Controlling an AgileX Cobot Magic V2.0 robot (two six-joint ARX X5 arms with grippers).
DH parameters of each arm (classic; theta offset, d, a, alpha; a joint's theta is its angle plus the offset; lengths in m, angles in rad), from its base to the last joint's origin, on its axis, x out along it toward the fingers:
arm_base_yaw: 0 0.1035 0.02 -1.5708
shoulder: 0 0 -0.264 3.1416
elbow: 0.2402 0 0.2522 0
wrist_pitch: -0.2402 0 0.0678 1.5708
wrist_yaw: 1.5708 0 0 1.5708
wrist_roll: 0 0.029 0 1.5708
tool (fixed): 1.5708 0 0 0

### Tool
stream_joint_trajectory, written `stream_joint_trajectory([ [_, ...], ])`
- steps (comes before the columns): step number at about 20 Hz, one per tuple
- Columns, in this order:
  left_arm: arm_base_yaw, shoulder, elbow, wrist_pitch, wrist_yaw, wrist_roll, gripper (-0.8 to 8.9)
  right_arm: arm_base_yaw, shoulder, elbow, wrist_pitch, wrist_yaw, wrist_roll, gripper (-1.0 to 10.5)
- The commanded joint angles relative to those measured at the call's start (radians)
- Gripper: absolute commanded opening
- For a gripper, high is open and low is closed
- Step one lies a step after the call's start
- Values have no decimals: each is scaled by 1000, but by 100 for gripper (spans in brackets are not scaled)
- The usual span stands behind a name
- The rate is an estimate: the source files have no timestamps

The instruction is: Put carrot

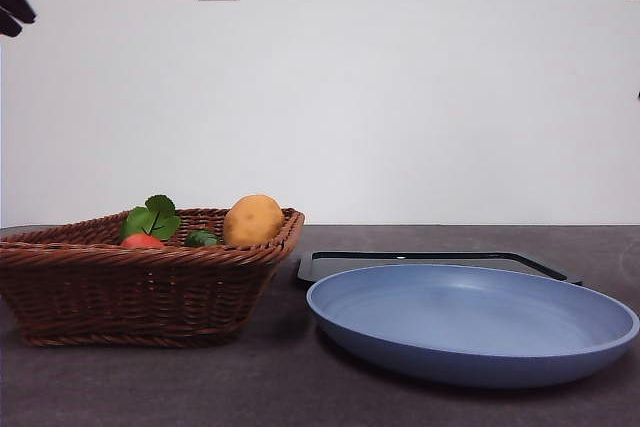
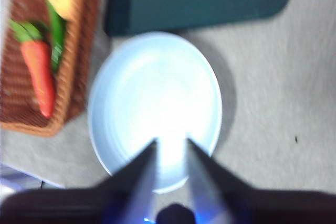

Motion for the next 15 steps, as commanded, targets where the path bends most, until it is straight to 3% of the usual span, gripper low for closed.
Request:
stream_joint_trajectory([
  [1, -11, 6, 12, 14, 3, 14, 231, 5, 74, 16, 5, 0, -37, 266],
  [6, -12, 7, 12, 16, 3, -14, 287, 65, 262, 15, 47, 103, -18, 271],
  [15, -12, 7, 12, 16, 2, -14, 286, 176, 569, 13, 230, 103, 10, 208],
])
